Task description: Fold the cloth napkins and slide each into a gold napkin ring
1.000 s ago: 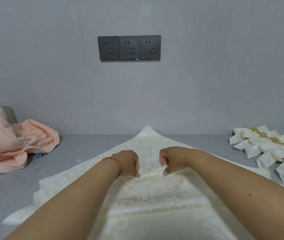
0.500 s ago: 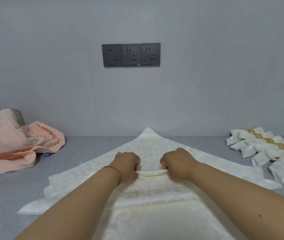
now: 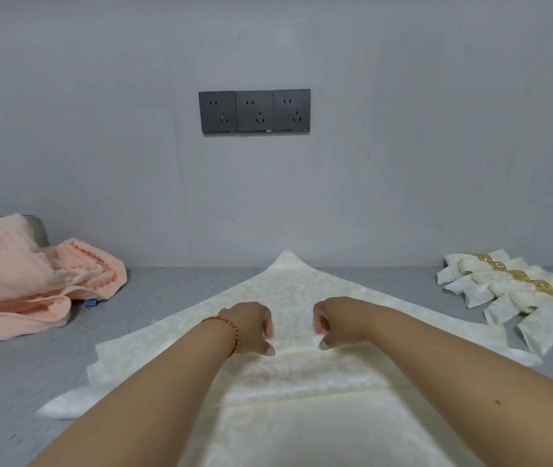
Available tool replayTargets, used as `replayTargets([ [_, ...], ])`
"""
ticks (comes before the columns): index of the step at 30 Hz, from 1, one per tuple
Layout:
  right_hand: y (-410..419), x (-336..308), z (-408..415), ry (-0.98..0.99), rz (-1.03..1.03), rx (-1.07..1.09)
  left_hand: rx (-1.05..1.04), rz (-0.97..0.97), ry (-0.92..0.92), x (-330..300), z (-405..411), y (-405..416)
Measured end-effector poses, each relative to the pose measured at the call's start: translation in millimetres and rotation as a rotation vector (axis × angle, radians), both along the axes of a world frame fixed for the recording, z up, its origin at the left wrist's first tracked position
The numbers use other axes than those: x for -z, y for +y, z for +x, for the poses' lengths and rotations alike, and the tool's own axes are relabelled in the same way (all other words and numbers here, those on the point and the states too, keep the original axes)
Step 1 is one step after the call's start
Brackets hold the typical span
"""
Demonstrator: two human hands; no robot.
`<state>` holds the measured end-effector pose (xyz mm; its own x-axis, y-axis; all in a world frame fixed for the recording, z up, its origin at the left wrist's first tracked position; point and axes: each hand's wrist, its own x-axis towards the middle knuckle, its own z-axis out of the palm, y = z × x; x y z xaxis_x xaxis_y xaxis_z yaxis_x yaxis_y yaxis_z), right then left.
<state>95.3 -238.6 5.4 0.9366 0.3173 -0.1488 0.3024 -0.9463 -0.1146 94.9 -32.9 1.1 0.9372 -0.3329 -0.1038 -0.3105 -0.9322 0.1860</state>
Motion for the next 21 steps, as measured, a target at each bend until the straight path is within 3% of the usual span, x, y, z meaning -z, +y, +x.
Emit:
replayTargets([
  [5, 2.2, -4.0, -2.8, 0.025, -0.053, -0.008, -0.036, 0.003, 0.028, 0.1, 3.0, 2.1],
  [11, 7.1, 2.1, -23.0, -0.248, -0.117, -0.133, 0.074, -0.074, -0.107, 1.7, -13.5, -1.5],
  [15, 3.9, 5.4, -35.2, -0.329, -0.131, -0.213, 0.094, -0.084, -0.135, 3.1, -23.1, 3.8],
  [21, -2.7, 2.7, -45.4, -0.196, -0.086, -0.217, 0.079, -0.007, -0.015, 1.6, -35.0, 10.5],
])
